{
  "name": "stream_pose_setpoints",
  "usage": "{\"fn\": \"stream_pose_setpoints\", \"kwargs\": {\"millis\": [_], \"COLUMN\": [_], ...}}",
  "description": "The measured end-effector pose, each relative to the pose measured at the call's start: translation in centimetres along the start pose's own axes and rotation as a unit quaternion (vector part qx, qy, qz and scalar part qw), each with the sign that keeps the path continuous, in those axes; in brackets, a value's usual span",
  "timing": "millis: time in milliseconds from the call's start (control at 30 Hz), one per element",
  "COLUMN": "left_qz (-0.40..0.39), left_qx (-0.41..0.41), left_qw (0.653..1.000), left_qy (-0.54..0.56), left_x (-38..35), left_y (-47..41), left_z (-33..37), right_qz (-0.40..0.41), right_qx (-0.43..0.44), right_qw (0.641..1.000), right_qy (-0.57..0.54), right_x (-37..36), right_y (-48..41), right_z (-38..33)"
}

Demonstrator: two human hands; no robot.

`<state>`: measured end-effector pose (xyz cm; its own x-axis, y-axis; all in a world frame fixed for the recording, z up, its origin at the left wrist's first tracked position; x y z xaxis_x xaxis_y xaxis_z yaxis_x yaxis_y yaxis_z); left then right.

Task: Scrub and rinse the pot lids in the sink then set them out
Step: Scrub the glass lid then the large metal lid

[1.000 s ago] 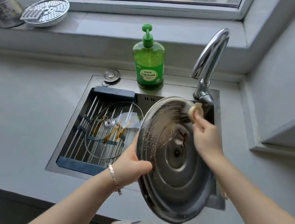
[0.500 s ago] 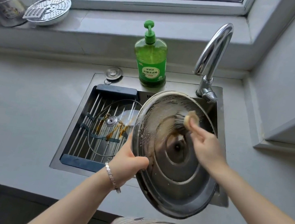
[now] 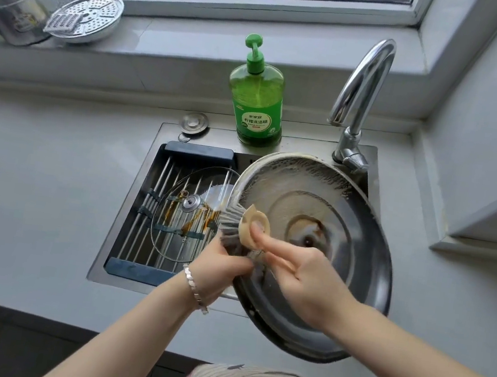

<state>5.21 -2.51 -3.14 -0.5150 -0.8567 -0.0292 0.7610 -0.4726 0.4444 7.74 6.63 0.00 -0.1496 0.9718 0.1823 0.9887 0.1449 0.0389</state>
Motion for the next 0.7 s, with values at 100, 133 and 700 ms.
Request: {"fn": "stream_pose_setpoints", "kwargs": {"millis": [100,133,700], "left_qz": [-0.017,-0.021,0.226], "left_qx": [-0.009,-0.012,0.141], "left_qw": [1.0,1.0,0.962], "left_qy": [-0.007,-0.011,0.053], "left_x": [-0.1,-0.3,5.1], "left_y": [-0.2,-0.3,-0.6], "left_z": [0.2,0.2,-1.9], "right_qz": [0.044,0.07,-0.107], "right_qx": [0.005,-0.006,-0.01], "right_qw": [0.999,0.997,0.977], "right_qy": [0.012,0.02,0.185], "right_x": [2.0,2.9,-1.7], "right_y": [-2.1,-3.0,3.4], "right_z": [-0.2,0.3,2.4]}}
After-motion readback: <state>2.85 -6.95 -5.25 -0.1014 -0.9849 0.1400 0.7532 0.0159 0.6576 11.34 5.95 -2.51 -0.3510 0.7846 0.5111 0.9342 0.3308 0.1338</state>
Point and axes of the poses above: each hand's wrist, its own y-axis away from the middle knuckle, its own x-axis out of the back of the hand, z = x × y, the point moved 9 cm from there along -y, towards the middle knuckle, and after that the axes turned 9 degrees about -y, right-handed, at the moved point
